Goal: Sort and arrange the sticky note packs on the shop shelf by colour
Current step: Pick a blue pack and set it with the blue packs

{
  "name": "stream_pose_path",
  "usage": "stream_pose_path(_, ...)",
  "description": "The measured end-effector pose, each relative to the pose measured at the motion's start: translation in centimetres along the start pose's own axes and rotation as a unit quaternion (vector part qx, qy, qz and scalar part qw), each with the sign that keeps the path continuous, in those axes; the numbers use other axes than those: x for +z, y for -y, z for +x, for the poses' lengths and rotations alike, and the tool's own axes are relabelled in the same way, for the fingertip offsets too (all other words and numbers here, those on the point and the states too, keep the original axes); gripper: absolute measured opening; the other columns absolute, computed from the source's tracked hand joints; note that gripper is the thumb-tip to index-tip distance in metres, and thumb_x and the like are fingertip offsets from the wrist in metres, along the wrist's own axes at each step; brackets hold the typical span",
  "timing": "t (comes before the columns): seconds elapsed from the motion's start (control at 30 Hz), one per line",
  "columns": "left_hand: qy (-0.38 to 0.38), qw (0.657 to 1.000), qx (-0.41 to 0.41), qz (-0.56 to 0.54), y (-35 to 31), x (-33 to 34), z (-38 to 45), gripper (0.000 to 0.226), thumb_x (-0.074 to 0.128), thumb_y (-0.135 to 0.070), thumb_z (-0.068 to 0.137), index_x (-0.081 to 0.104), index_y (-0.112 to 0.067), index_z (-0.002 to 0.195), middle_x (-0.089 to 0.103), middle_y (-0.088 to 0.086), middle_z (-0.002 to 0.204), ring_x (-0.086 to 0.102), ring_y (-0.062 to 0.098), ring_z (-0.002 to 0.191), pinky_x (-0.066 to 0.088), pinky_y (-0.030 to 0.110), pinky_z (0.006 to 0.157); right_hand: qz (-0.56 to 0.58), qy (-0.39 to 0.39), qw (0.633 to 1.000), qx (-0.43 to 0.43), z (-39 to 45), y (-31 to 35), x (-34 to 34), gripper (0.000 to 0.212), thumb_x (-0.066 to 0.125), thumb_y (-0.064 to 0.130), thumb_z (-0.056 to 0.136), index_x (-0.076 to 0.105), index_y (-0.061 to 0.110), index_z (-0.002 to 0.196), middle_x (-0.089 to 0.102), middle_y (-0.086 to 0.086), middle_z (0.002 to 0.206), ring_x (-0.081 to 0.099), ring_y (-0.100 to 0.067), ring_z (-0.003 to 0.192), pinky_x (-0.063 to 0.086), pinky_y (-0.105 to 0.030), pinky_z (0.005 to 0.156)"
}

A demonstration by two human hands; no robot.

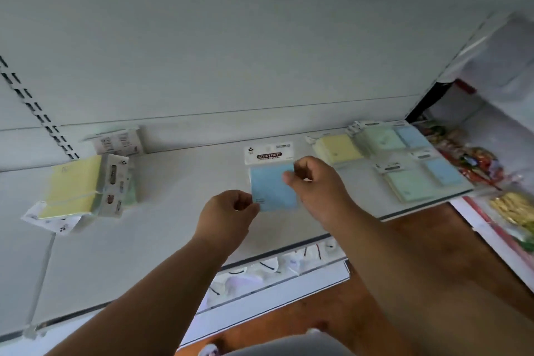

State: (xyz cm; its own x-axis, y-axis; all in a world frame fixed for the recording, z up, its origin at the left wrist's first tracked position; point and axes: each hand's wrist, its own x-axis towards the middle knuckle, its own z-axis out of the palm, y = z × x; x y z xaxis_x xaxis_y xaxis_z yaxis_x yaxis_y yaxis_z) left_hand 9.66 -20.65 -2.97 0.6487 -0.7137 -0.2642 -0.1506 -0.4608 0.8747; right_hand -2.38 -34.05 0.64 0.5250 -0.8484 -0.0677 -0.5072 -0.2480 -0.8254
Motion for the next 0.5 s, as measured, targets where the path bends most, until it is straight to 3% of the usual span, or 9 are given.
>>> stream_pose_path(0.13, 0.054, 0.996, 0.048, 0.061, -4.0, 6.4, 0.5, 0.005, 0.067, -0.028, 0.084, 0.068, -0.024, 0.081, 0.069, -0.007, 0.077, 0.066, 0.018, 0.065, 0.056, 0.034, 0.067, -0.044, -0.075, 0.996, -0.003, -0.5, -3.4, -7.3, 0.014, 0.072, 0.028, 0.084, 0.062, 0.019, 0.089, 0.063, 0.011, 0.084, 0.058, -0.008, 0.076, 0.041, -0.014, 0.065)
stream_pose_path(0.3, 0.093, 0.986, 0.103, 0.092, -9.7, 16.2, 1.0, 0.006, 0.068, -0.03, 0.082, 0.066, -0.026, 0.086, 0.066, -0.011, 0.077, 0.062, 0.01, 0.069, 0.053, 0.028, 0.065, -0.046, -0.123, 0.99, 0.045, 0.2, -9.1, -17.3, 0.015, 0.071, 0.03, 0.084, 0.063, 0.02, 0.092, 0.066, 0.008, 0.09, 0.062, -0.01, 0.079, 0.046, -0.021, 0.061)
stream_pose_path(0.4, 0.124, 0.976, 0.113, 0.141, -13.5, 23.0, 1.9, 0.007, 0.067, -0.032, 0.083, 0.065, -0.027, 0.087, 0.065, -0.012, 0.078, 0.06, 0.008, 0.073, 0.045, 0.022, 0.061, -0.056, -0.121, 0.988, 0.077, 2.3, -13.4, -23.6, 0.017, 0.071, 0.032, 0.084, 0.064, 0.02, 0.093, 0.066, 0.007, 0.091, 0.06, -0.008, 0.078, 0.041, -0.02, 0.057)
stream_pose_path(0.5, 0.147, 0.97, 0.091, 0.17, -17.0, 29.7, 2.7, 0.009, 0.067, -0.032, 0.081, 0.069, -0.023, 0.082, 0.07, -0.008, 0.081, 0.065, 0.015, 0.074, 0.055, 0.029, 0.068, -0.052, -0.086, 0.989, 0.107, 5.3, -17.6, -29.4, 0.019, 0.073, 0.031, 0.084, 0.065, 0.017, 0.094, 0.069, 0.004, 0.095, 0.063, -0.011, 0.083, 0.046, -0.021, 0.056)
